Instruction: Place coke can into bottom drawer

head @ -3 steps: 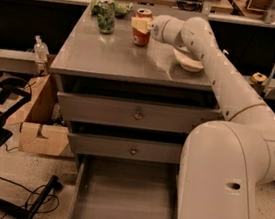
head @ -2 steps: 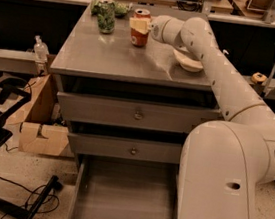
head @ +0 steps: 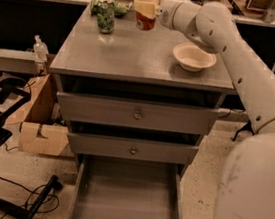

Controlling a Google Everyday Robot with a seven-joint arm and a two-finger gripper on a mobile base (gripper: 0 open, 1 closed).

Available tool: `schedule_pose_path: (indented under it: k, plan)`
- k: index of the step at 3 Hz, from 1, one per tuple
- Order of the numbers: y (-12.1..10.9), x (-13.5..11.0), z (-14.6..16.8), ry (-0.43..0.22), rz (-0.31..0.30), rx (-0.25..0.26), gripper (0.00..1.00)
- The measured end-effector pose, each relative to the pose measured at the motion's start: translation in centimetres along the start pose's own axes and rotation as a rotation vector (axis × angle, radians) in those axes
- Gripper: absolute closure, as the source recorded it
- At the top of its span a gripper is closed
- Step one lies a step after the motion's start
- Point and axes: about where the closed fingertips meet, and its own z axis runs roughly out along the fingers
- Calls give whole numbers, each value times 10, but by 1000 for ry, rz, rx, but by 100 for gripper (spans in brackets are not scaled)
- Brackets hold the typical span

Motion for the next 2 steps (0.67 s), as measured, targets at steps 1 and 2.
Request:
schedule_pose_path:
  k: [1,2]
  plan:
    - [18,-30,-59,-53,-46,34,100]
    - [62,4,-117,-30,-51,8,100]
